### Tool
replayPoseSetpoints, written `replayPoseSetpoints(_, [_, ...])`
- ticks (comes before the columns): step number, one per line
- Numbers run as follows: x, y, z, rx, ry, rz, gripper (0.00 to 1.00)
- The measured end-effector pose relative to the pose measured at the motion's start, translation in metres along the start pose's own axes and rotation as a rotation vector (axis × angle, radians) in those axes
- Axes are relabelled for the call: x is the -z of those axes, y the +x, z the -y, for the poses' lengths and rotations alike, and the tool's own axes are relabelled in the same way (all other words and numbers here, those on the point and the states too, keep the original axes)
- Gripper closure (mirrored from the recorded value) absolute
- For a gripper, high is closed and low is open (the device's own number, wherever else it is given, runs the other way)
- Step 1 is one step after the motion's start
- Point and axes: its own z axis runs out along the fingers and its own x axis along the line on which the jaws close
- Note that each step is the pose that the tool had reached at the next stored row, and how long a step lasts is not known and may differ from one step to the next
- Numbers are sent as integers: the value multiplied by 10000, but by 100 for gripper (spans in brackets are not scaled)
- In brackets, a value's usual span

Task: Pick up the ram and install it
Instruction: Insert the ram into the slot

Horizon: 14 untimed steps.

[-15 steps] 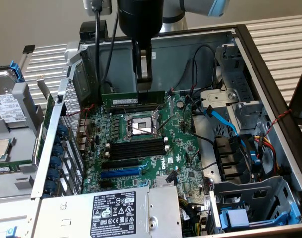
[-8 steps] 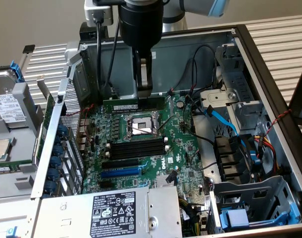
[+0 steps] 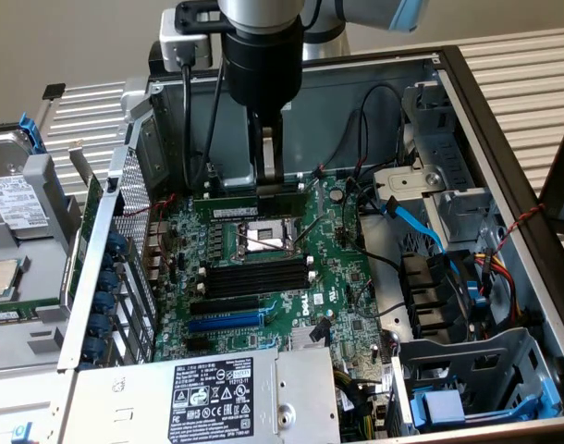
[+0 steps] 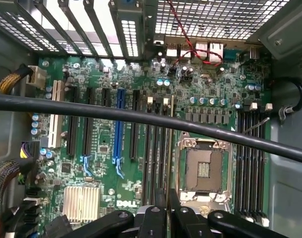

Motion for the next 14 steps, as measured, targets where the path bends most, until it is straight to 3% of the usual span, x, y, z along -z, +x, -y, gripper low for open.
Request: replayPoseSetpoints(14, [-74, 7, 3, -4, 11, -44, 86])
